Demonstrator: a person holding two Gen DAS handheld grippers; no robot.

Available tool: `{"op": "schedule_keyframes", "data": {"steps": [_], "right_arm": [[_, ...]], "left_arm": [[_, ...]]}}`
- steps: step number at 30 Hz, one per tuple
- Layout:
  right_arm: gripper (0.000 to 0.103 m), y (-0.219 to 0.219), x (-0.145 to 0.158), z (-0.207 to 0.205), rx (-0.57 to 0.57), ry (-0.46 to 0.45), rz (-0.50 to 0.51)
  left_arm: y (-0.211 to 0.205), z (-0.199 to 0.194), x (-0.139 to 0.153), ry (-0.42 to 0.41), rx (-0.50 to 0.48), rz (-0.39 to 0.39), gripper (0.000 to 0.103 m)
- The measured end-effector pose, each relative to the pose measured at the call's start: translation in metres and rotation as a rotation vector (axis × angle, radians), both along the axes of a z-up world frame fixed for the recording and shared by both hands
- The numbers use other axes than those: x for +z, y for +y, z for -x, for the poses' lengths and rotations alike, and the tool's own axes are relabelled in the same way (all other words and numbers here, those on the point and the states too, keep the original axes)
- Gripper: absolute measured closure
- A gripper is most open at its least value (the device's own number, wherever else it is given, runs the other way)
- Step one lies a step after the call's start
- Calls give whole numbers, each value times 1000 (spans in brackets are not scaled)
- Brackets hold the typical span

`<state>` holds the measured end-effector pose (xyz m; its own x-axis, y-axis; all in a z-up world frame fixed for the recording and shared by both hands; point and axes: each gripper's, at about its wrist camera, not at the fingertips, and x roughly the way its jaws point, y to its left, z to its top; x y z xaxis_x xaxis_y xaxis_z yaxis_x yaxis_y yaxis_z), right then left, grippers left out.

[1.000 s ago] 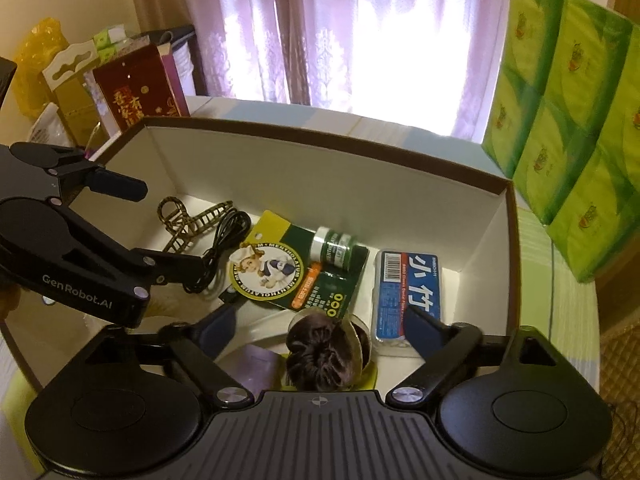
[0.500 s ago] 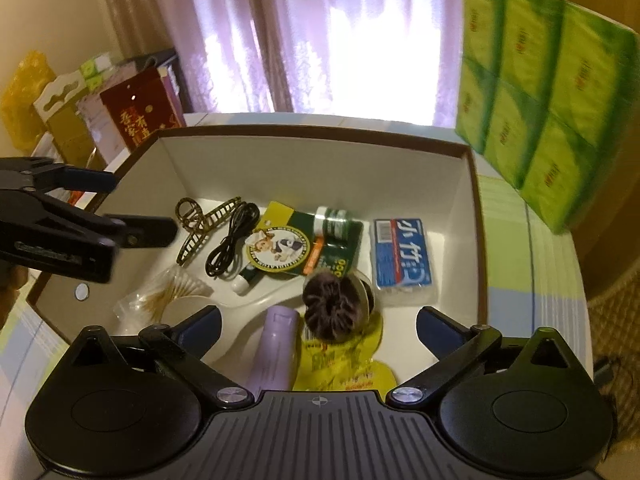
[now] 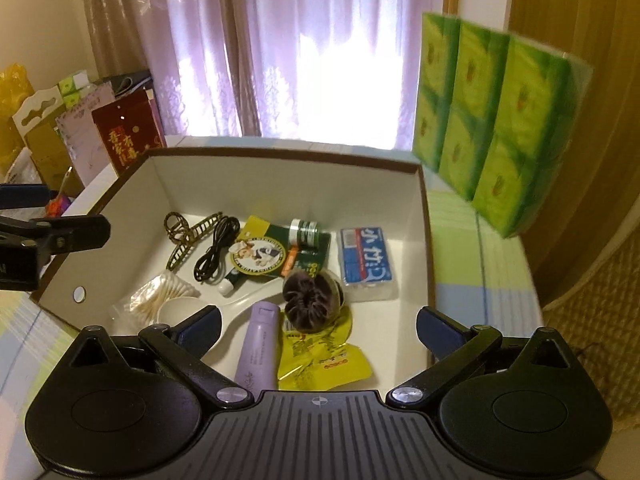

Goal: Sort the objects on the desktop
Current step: 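Withdraw both grippers up and out of the box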

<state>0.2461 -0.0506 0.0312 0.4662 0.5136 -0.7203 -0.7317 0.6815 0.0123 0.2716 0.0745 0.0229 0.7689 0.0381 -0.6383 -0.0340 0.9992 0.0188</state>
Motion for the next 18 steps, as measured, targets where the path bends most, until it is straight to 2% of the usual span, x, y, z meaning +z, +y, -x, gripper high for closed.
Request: {"op": "schedule_keyframes", "data": {"steps": [7,18], "right_arm": [[2,-10,13,24,-27,-7,-46],[2,-41,27,56,-75,49,-102]], "left_arm": [[-6,30,14,-9,47,-30,1],[-18,81,20,37,93,-23,1]]}}
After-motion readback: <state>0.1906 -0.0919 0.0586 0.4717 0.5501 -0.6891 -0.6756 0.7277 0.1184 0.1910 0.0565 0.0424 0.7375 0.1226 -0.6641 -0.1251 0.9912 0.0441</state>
